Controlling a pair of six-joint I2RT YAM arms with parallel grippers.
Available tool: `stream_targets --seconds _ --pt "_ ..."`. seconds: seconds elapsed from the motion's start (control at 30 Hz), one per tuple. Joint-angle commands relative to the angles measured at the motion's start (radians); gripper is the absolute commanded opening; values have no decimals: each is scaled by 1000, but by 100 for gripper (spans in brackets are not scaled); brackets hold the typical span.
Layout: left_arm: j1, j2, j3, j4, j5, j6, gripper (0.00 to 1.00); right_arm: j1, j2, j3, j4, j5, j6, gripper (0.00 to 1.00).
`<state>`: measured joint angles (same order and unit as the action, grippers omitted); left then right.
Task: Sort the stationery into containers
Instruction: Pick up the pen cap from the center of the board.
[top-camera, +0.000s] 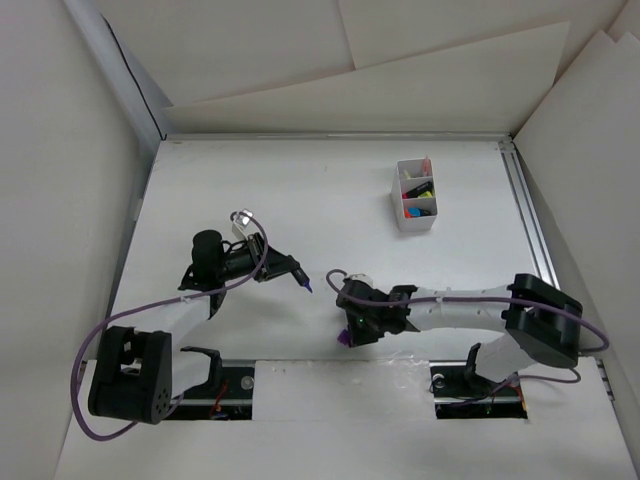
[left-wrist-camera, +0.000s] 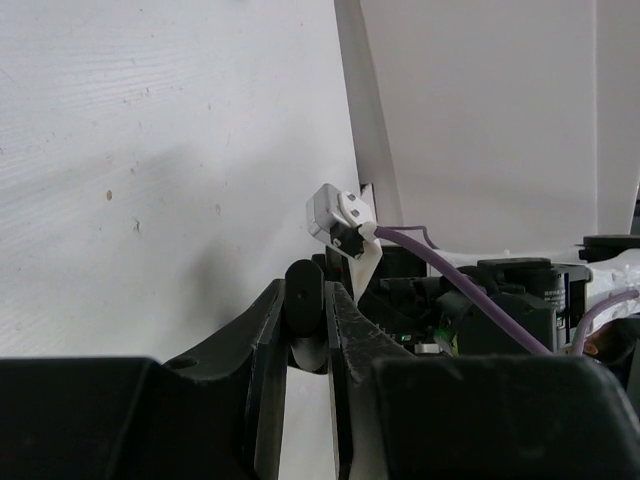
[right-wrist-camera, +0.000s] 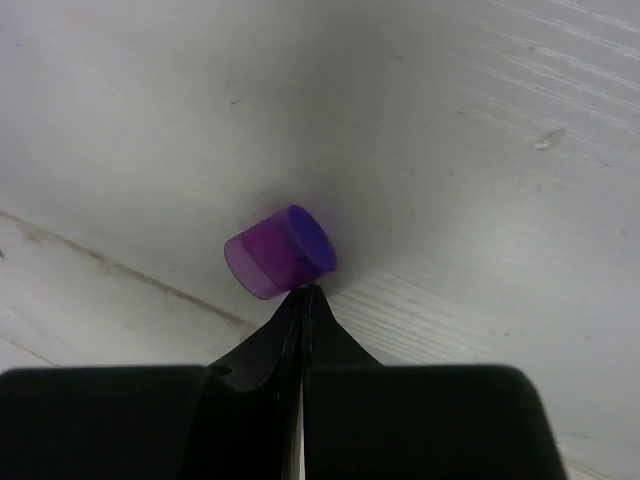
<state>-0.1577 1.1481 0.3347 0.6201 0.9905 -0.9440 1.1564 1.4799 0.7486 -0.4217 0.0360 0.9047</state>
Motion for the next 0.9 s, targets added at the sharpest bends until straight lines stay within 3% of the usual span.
stream_targets --seconds 0.0,0.3,0.43,0.6,0.7,0.73,0.87 --pt "-3 -24 7 4 -1 25 0 11 23 15 97 -44 -12 0" --pt "27 -47 17 -6 -1 25 0 11 160 109 238 85 -32 0" --pt "37 -74 26 -54 -1 40 0 11 172 149 216 97 -53 0" --pt "37 -85 26 -63 -19 50 0 11 13 112 184 87 -53 0" --pt "37 -85 26 -63 -19 50 0 11 -88 92 129 145 -53 17" --pt "37 -85 26 -63 -10 50 0 11 -143 77 85 162 -53 28" --pt "37 -76 35 -53 -10 50 0 11 -155 67 -35 208 -96 52"
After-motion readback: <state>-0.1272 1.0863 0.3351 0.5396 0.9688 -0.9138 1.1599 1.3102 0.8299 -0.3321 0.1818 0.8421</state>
